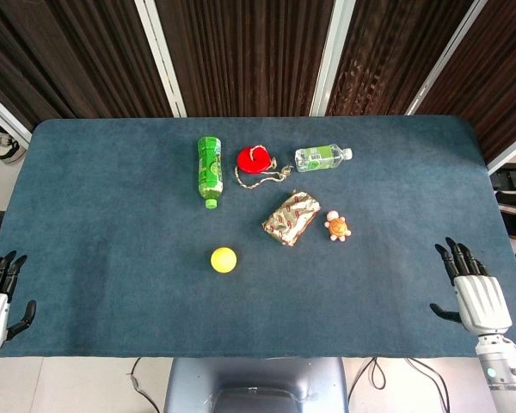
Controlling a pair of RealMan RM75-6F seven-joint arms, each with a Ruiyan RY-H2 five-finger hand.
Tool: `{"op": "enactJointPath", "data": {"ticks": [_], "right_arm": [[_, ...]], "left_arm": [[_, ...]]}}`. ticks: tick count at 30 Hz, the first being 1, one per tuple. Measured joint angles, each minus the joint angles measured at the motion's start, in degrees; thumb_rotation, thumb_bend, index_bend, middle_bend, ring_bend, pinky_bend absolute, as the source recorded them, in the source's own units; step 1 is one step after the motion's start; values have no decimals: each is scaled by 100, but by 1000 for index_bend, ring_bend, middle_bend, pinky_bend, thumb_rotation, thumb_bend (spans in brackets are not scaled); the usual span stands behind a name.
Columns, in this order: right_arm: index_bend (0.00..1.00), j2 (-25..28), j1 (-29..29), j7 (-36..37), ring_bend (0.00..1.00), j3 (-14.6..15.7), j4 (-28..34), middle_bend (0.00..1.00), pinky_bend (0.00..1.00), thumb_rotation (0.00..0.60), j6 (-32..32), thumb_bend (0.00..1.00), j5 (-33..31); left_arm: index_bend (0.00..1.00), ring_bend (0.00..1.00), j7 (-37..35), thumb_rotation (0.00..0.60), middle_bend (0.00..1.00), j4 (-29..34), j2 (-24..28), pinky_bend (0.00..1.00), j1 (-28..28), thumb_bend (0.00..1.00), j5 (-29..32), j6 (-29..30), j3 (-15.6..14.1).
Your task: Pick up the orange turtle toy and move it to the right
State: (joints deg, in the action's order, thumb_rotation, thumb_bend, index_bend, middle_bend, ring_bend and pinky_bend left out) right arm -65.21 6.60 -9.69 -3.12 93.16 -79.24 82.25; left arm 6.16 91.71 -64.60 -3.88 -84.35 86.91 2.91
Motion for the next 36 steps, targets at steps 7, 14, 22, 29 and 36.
{"op": "enactJointPath", "data": {"ticks": [7, 14, 22, 29, 36], "right_arm": [[17, 4, -37, -37, 0, 13, 11, 31, 328, 600, -62, 65, -3], [17, -49, -2, 84, 70, -101, -89, 6, 328, 600, -70, 64, -108], [111, -103, 581, -27, 442, -507, -170, 52, 651, 600, 660, 66, -544], [285, -441, 1519, 168, 754, -868, -713, 226, 974, 600, 1586, 142, -688], [389, -1135, 2173, 583, 835, -1052, -1535, 302, 1000, 600, 2099, 200, -729]], "left_arm": [[37, 0, -32, 600, 0, 15, 4, 176, -16, 433, -83, 0, -16], [38, 0, -94, 600, 0, -28, -12, 176, -112, 433, -180, -105, -21], [41, 0, -143, 600, 0, -5, 11, 177, -138, 433, -316, -101, -80], [58, 0, -248, 600, 0, -16, 53, 180, -98, 432, -293, -66, -93], [68, 0, -333, 600, 0, -35, 84, 181, -57, 434, -308, -20, -117]]}}
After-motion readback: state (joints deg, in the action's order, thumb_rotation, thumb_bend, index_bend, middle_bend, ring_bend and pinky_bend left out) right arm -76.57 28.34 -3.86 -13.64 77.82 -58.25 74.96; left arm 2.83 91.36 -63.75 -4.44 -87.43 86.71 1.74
